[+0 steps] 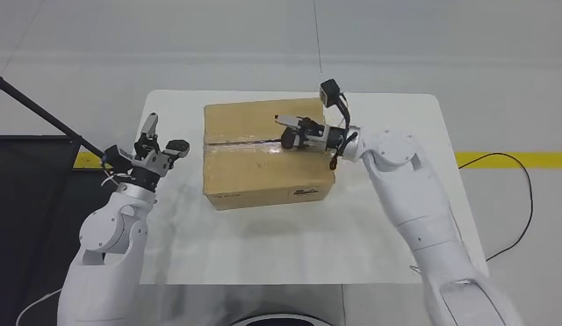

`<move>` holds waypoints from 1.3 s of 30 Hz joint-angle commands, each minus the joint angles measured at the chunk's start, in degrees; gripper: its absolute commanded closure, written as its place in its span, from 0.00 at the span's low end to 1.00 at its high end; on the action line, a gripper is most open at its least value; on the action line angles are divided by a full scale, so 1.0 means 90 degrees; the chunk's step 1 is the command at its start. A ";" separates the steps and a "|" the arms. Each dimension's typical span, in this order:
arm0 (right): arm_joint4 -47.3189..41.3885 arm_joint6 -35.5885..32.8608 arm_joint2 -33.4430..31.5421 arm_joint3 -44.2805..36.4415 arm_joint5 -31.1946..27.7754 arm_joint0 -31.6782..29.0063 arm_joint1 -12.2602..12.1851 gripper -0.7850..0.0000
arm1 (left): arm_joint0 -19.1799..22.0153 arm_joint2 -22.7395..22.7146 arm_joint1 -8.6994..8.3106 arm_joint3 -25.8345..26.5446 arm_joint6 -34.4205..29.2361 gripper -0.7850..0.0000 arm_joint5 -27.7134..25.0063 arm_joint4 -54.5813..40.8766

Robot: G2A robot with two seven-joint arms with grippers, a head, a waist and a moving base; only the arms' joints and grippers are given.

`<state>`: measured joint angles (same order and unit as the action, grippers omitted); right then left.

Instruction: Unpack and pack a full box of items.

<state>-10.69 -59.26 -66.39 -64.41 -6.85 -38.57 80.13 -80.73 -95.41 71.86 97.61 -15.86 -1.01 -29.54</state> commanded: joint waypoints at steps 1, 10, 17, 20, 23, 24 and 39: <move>0.0022 -0.0019 -0.0243 -0.0276 0.0072 -0.0212 -0.0081 0.00 | 0.0010 0.0002 -0.0002 -0.0005 -0.0007 0.00 0.0019 0.0006; -0.0010 0.0027 -0.0894 -0.0928 0.0231 -0.0807 -0.0310 0.00 | 0.0046 0.0033 -0.0005 -0.0008 -0.0018 0.00 0.0032 0.0042; -0.0097 0.0208 -0.1165 -0.0918 0.0159 -0.0960 -0.0406 0.00 | -0.0001 0.0021 -0.0007 0.0018 0.0009 0.00 -0.0007 0.0056; -0.0104 0.0296 -0.1304 -0.0951 0.0115 -0.1068 -0.0454 0.00 | -0.0021 0.0017 -0.0008 0.0033 0.0020 0.00 -0.0012 0.0067; -0.0125 0.0446 -0.1466 -0.1019 0.0072 -0.1219 -0.0503 0.00 | -0.0046 0.0027 -0.0007 0.0064 0.0023 0.00 -0.0021 0.0077; -0.0167 0.0453 -0.1516 -0.1037 0.0060 -0.1270 -0.0518 0.00 | -0.0056 0.0031 -0.0007 0.0075 0.0027 0.00 -0.0029 0.0081; -0.0320 0.0380 -0.1330 -0.0977 -0.0021 -0.1404 -0.0597 0.00 | -0.0268 0.0020 0.0008 0.0354 0.0164 0.00 -0.0208 0.0050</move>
<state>-13.47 -55.67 -78.59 -73.26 -6.96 -51.25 74.77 -83.03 -95.19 71.92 100.66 -14.55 -2.72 -29.01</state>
